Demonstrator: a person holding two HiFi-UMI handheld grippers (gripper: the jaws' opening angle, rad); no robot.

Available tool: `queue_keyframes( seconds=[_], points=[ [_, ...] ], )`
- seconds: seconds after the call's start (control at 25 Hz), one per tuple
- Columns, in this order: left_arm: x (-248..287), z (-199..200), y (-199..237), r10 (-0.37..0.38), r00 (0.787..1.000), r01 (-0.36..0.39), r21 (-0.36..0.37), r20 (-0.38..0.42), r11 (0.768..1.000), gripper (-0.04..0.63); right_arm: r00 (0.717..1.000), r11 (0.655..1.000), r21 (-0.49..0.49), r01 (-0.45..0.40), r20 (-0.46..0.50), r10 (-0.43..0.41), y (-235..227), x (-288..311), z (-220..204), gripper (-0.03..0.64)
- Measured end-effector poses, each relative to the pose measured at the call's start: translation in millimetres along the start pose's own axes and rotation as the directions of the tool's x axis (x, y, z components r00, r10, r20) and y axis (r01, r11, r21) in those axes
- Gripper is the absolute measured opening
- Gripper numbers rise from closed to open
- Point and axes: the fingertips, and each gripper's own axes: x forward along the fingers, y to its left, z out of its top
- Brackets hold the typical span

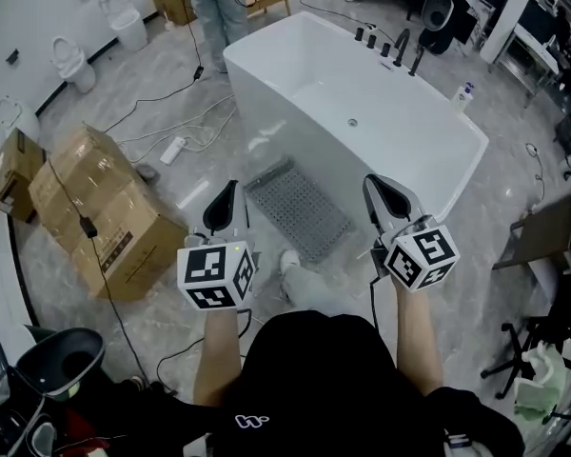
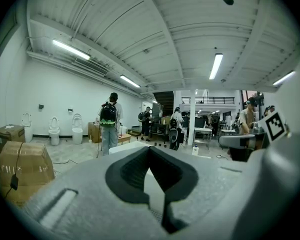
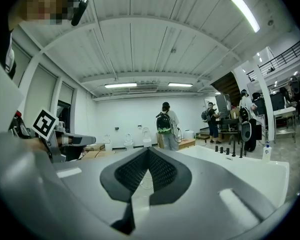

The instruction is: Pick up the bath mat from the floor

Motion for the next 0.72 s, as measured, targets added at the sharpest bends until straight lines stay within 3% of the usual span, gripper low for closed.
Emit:
queue_keyframes(
  seconds=[0.36,0.72],
  points=[
    [60,2,14,-0.049,0.998,0.047,0.061,0.029,0.997,-0.002,1.0,0.998,-0.065,-0.013,0.01,0.014,-18,61,4,0.006],
    [101,5,79,-0.001,1.0,0.001,0.037,0.003,0.999,-0.002,0.999,0.999,-0.035,-0.03,-0.022,0.03,-26,148,-9,0.006]
  ],
)
